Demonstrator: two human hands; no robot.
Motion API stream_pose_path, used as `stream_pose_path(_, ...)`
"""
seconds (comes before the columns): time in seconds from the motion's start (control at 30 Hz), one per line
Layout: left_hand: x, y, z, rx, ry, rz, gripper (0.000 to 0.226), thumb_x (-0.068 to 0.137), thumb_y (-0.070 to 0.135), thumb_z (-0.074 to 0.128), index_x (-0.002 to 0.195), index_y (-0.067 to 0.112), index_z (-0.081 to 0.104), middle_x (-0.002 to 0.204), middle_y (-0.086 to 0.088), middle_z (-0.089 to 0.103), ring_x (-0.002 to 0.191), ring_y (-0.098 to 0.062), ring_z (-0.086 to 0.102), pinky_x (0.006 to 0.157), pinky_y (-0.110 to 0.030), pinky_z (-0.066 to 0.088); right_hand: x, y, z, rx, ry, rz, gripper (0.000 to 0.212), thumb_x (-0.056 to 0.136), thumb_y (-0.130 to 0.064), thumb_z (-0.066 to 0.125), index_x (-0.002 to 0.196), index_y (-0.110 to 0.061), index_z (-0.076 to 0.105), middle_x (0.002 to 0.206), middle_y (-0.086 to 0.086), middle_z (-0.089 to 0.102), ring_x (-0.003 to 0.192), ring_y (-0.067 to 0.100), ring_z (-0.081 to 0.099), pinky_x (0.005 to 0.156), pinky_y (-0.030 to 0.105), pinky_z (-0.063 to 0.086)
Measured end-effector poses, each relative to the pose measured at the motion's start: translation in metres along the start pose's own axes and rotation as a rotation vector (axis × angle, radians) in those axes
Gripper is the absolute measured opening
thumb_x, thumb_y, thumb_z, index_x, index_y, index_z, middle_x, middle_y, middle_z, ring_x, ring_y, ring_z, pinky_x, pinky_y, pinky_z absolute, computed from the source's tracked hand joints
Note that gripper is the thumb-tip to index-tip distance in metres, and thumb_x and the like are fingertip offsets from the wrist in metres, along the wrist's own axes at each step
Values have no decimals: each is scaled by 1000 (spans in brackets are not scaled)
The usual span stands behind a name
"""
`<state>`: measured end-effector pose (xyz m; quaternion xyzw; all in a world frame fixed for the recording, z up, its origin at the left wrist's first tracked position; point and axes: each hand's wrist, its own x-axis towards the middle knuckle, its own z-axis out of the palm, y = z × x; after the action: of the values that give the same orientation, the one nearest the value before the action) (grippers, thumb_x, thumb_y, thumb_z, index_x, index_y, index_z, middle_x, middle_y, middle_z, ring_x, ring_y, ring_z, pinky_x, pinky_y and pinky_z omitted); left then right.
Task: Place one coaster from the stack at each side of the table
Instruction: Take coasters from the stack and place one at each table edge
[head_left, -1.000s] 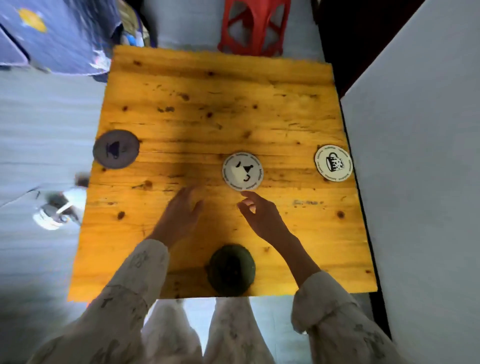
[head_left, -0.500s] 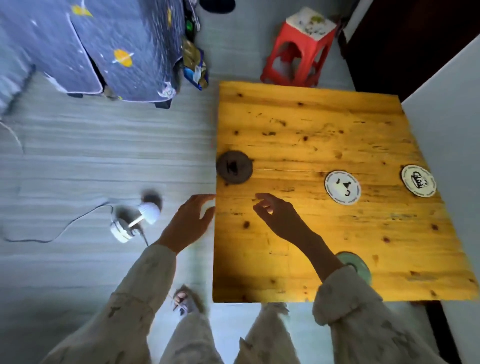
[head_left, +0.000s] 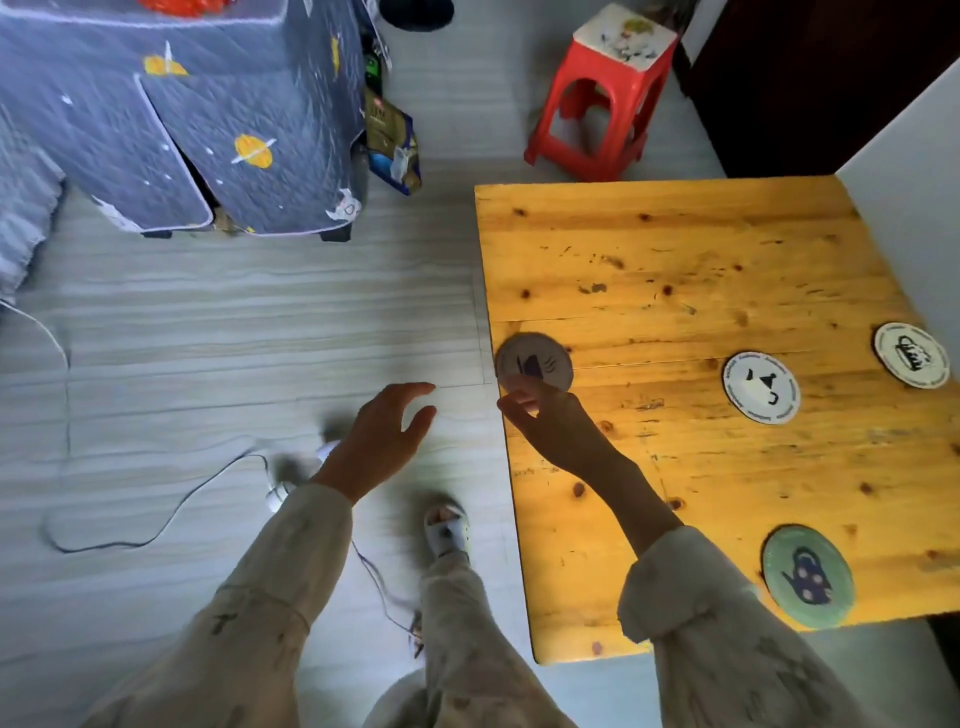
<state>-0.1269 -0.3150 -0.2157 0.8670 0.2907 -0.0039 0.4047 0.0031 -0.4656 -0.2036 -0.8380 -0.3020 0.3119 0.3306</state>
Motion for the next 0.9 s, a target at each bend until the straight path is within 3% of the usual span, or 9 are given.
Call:
stream_pose_path(0.23,91,-6,-27,10,-85,23,35,91,20,48,125,13,50,131,-9,53,121,-23,49,102,-35,38,87,-9,-18,38,18,78,36,93,-19,51,128,-8,50,121,14,64,112,25,60,98,39,48)
stream_pose_path(0.63,306,19,-112,48,-93,97,34,90,21,48,124,14,50,128,-10,56,119,-23,51,96,-31,38,278,-67,-88,18,60,67,37,94,-22,50,129,-9,49,124,14,63,112,25,61,83,22,41)
stream_pose_path(0.9,443,23,-156,35,-165,150,34,91,16,48,123,8,51,130,-14,55,121,-24,50,100,-27,35,394,-96,-118,27,136,140,37,94,-24,51,128,-11,50,123,13,64,112,24,61,92,32,46)
